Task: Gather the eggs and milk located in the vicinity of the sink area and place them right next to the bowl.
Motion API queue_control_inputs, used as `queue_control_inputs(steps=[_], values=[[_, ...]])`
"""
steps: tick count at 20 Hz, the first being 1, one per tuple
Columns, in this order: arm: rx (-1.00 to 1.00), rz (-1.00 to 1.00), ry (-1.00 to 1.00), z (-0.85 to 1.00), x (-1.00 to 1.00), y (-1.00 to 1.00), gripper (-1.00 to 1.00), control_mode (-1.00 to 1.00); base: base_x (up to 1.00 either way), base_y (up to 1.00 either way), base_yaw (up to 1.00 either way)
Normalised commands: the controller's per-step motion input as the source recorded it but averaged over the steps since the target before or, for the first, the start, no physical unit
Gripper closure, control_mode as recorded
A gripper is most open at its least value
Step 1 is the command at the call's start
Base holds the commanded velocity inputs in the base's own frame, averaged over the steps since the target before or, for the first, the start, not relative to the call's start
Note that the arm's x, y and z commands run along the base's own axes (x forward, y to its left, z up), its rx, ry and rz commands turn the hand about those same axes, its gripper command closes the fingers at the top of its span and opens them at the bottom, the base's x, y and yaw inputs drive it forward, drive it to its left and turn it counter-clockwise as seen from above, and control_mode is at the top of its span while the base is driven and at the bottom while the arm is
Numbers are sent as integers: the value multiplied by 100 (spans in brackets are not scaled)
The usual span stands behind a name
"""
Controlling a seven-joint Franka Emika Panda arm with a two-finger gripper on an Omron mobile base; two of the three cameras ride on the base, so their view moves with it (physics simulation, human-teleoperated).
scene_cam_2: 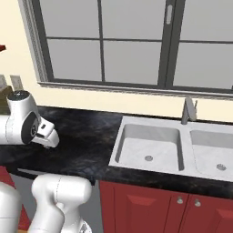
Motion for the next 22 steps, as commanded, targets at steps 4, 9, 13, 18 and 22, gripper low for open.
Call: queue_control_inputs(steps=[4, 9, 13, 18, 22], values=[[-5, 0, 10, 0, 46, 53, -100, -100, 13, 25, 0], [-1, 1, 6, 0, 66, 17, -100, -100, 0, 0, 0], [3, 8, 2, -12, 42, -12, -100, -100, 0, 0, 0], [2, 6, 8, -63, 60, -9, -100, -100, 0, 0, 0], [-9, 0, 4, -75, 24, 10, -100, -100, 0, 0, 0]])
